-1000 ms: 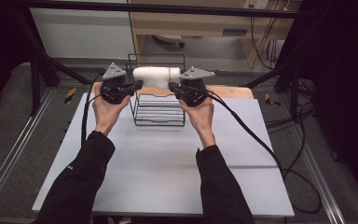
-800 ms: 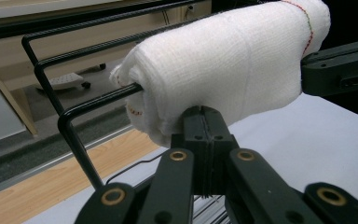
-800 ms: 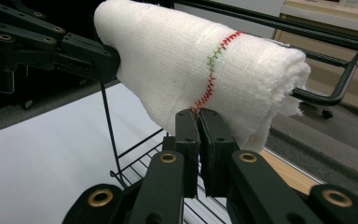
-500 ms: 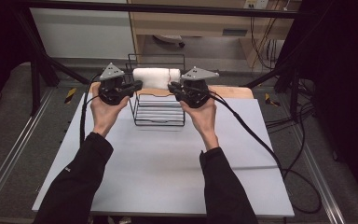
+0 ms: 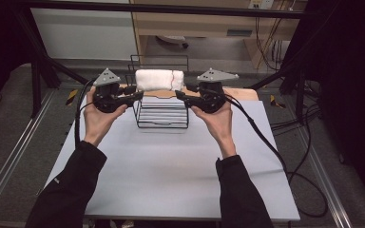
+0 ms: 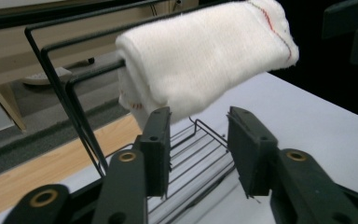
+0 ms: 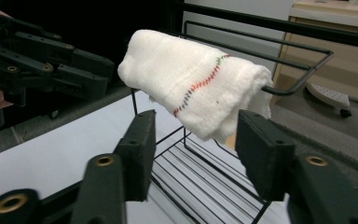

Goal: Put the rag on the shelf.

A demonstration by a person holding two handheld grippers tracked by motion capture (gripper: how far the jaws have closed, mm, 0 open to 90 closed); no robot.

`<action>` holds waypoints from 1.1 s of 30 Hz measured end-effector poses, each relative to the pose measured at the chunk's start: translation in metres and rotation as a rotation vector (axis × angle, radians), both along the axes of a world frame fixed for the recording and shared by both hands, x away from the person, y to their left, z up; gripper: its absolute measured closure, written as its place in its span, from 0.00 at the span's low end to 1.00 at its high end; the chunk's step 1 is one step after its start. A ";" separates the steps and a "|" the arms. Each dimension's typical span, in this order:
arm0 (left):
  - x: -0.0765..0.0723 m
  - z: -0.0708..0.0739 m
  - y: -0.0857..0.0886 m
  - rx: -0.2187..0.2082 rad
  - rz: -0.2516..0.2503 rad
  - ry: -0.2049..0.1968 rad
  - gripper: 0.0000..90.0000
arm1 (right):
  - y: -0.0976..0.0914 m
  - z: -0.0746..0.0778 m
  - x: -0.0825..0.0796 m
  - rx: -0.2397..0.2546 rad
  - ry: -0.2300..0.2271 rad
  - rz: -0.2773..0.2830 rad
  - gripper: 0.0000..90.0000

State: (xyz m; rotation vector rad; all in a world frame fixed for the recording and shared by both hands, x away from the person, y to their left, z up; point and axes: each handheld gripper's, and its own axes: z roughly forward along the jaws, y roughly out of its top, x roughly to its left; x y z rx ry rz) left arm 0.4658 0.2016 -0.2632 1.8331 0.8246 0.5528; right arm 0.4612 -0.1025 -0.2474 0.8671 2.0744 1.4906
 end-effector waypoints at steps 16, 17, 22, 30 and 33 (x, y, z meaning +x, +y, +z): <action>-0.025 -0.043 0.029 0.014 -0.001 0.074 0.35 | -0.042 -0.025 -0.017 0.002 0.079 -0.022 0.13; -0.026 -0.047 0.031 0.011 -0.001 0.082 0.34 | -0.045 -0.028 -0.018 -0.002 0.086 -0.022 0.12; -0.035 -0.064 0.041 0.017 0.011 0.086 0.25 | -0.058 -0.046 -0.023 -0.012 0.115 -0.027 0.08; -0.048 -0.089 0.051 0.042 0.014 0.114 0.11 | -0.079 -0.080 -0.030 -0.014 0.167 -0.048 0.04; -0.054 -0.100 0.054 0.047 0.011 0.124 0.09 | -0.084 -0.094 -0.034 -0.020 0.185 -0.051 0.03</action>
